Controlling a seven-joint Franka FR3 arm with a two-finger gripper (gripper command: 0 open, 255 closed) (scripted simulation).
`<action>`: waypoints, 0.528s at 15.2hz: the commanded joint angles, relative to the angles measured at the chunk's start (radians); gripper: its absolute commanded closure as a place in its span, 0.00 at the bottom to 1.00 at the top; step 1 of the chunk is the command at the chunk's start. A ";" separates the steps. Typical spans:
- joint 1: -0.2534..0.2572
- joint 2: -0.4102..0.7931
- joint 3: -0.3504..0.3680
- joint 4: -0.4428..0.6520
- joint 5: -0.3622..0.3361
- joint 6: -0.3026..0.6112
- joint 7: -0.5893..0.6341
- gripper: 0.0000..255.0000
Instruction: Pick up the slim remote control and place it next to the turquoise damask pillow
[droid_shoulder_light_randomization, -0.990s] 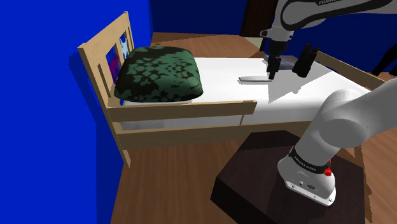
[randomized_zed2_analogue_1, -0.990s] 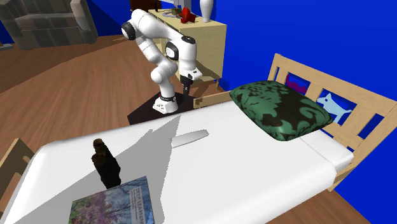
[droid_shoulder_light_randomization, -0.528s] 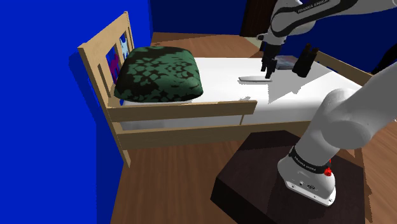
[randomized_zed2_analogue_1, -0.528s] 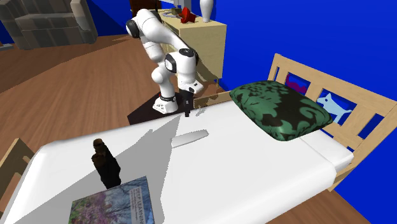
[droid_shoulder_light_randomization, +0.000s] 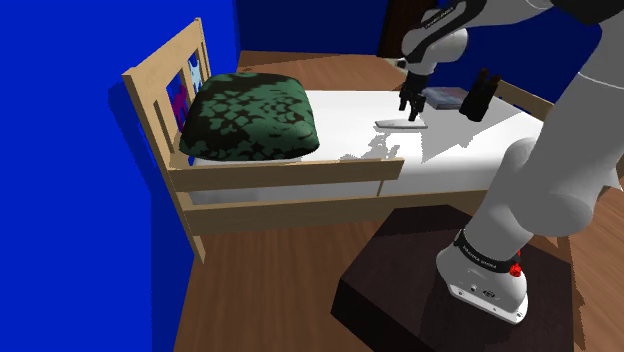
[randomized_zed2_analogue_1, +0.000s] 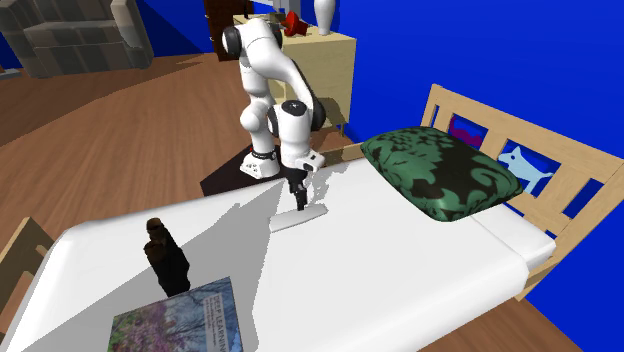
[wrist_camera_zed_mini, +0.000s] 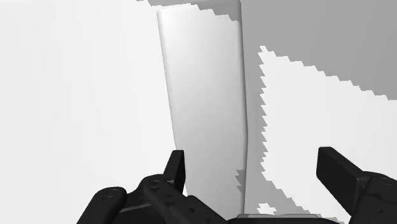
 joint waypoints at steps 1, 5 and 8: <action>-0.012 0.125 -0.014 0.061 0.142 0.019 -0.161 0.00; -0.040 0.166 0.012 0.051 0.186 0.054 -0.196 0.00; -0.055 0.202 0.027 0.038 0.227 0.088 -0.224 0.00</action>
